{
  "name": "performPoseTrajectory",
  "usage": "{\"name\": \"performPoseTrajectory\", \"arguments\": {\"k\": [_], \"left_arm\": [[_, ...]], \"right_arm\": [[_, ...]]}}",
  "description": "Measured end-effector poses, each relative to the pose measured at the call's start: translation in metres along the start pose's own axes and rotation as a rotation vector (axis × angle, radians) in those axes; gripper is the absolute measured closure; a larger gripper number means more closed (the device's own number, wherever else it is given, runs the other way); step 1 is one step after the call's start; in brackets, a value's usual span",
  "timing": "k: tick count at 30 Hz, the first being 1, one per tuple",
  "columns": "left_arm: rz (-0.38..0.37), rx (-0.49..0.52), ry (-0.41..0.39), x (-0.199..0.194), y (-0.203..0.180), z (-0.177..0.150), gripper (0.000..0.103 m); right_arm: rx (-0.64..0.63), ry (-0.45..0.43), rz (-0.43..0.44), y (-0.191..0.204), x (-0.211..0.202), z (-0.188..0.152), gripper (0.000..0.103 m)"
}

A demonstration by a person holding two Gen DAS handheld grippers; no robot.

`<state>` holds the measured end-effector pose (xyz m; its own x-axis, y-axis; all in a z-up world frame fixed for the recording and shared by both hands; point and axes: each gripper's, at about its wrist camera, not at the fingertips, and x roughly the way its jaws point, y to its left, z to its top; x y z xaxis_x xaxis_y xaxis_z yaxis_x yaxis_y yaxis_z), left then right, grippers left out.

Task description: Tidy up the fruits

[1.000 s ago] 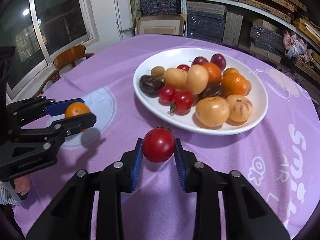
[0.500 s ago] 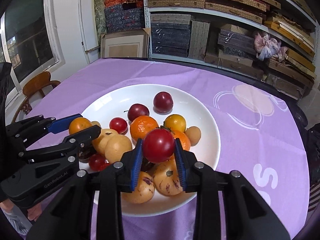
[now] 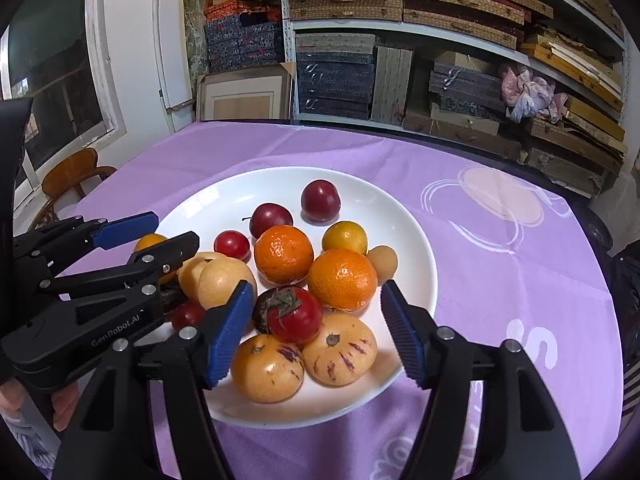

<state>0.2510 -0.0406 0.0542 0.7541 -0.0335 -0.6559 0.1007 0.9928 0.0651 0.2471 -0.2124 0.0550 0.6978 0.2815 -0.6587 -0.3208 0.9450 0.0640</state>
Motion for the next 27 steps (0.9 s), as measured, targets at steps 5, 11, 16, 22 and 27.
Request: {"name": "performPoseTrajectory", "arguments": {"k": [5, 11, 16, 22, 27], "left_arm": [[0.011, 0.026, -0.045, -0.026, -0.002, -0.008, 0.032], [-0.007, 0.019, -0.068, -0.055, -0.003, -0.020, 0.028], [0.016, 0.017, -0.109, -0.080, -0.005, -0.038, 0.005], [0.073, -0.006, -0.069, -0.097, -0.004, -0.055, 0.003], [0.001, -0.031, -0.068, -0.107, 0.002, -0.067, 0.003]], "right_arm": [[0.009, -0.053, -0.018, 0.000, -0.030, -0.019, 0.014], [0.008, -0.087, -0.036, 0.004, -0.065, -0.045, 0.006], [0.070, -0.109, -0.030, 0.001, -0.091, -0.065, 0.004], [0.130, -0.103, -0.036, -0.001, -0.105, -0.080, 0.004], [0.128, -0.120, -0.056, -0.001, -0.114, -0.088, 0.004]]}}
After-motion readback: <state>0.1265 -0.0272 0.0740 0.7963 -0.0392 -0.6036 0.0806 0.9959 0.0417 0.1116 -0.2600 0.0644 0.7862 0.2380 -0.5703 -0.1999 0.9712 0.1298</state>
